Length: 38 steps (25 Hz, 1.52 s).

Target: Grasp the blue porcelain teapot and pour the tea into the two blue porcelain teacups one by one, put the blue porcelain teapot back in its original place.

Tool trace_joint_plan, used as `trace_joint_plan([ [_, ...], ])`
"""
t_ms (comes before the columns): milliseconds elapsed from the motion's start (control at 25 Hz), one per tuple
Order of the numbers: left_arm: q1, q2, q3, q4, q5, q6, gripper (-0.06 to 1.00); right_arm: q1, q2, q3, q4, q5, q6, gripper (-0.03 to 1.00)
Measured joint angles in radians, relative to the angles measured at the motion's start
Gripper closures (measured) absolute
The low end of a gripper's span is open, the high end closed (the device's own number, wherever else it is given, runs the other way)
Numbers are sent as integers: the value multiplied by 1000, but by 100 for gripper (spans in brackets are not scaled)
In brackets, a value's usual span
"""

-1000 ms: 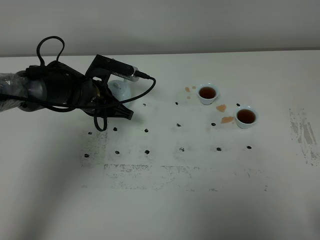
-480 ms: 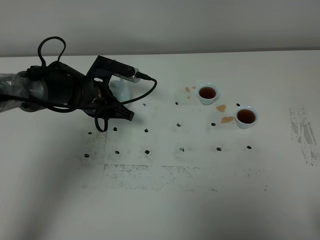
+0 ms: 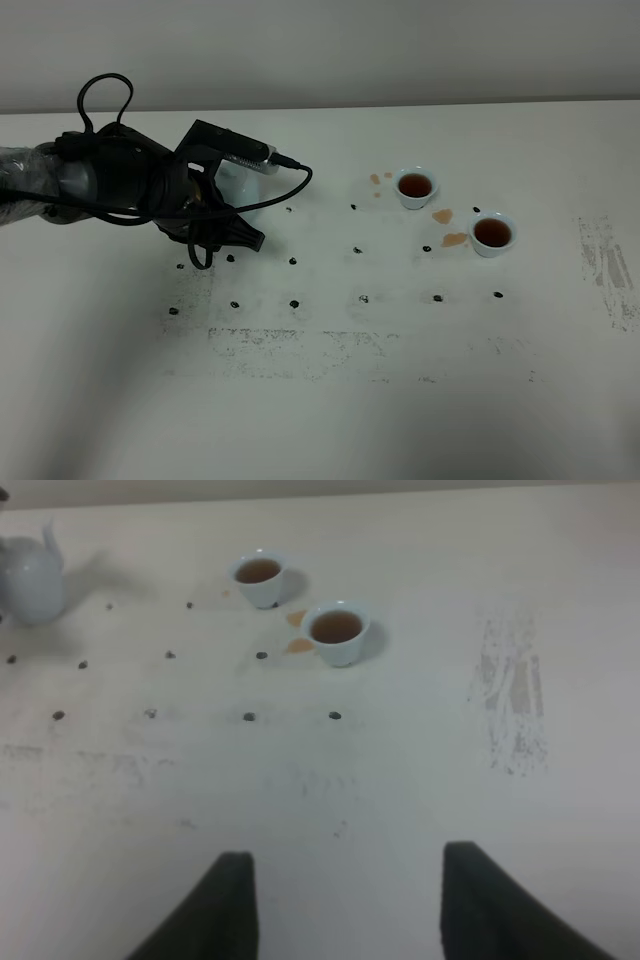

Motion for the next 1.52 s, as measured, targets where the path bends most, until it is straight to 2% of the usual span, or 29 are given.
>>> trace_joint_plan([
  [240,-29,-44,0,-23,68,7,61,0,0,0,0,0,0,52],
  [400,-37,-108,0,-48,128,65,61,0,0,0,0,0,0,52],
  [640,-22,-252,2,-80,325,194,61,0,0,0,0,0,0,52],
  [840,60,-483,116,-80,357,255,61,0,0,0,0,0,0,52],
  [1040,211,-801,311,-86,384,267,61,0,0,0,0,0,0,52],
  [1200,316,-1097,425,-96,494,265,61,0,0,0,0,0,0,52],
  [1400,393,-1426,524,-163,634,237,61,0,0,0,0,0,0,52],
  [1520,430,-1574,614,-202,662,234,61,0,0,0,0,0,0,52],
])
